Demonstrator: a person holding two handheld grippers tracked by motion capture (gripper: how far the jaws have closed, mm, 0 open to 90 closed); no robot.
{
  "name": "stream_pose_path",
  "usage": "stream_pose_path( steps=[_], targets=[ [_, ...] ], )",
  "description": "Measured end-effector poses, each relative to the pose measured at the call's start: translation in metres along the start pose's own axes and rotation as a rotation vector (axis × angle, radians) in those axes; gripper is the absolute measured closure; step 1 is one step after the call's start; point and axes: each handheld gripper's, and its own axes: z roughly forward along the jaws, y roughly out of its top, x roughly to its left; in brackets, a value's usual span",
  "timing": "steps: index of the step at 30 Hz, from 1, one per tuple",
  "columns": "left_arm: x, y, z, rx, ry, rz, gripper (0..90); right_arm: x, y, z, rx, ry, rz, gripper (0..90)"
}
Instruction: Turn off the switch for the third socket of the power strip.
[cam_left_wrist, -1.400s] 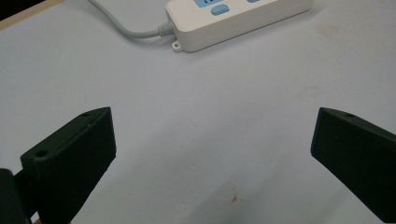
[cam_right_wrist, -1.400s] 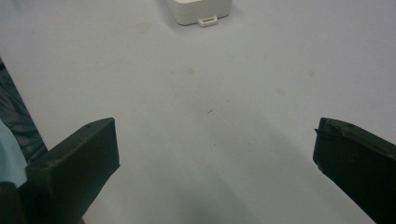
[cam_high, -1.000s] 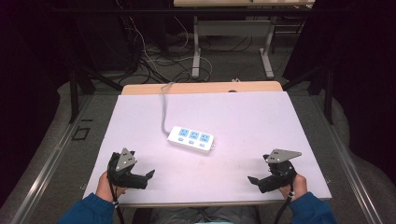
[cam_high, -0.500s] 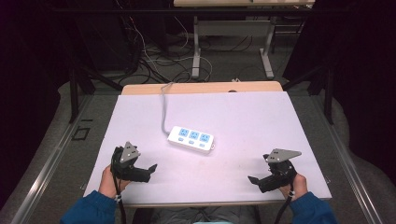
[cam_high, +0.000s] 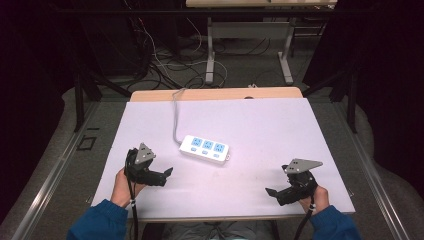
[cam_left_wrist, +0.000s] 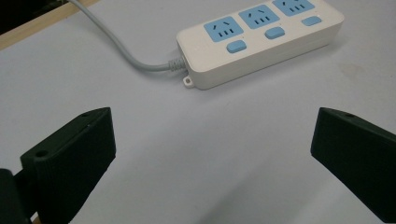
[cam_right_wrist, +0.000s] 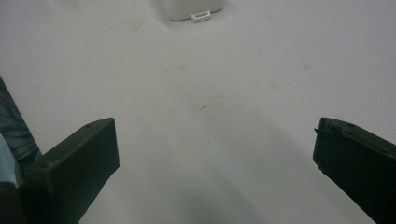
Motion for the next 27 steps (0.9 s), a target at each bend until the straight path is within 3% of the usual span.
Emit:
stream_pose_path(
  steps=[17,27],
  targets=[
    [0.002,0.027,0.016,-0.010,0.001,0.023,0.0,0.000,-0.001,0.003,0.025,0.005,0.011,0.0],
    [-0.003,0.047,0.031,-0.020,-0.008,0.045,0.0,0.001,0.000,0.002,0.013,-0.019,-0.007,0.0]
  ],
)
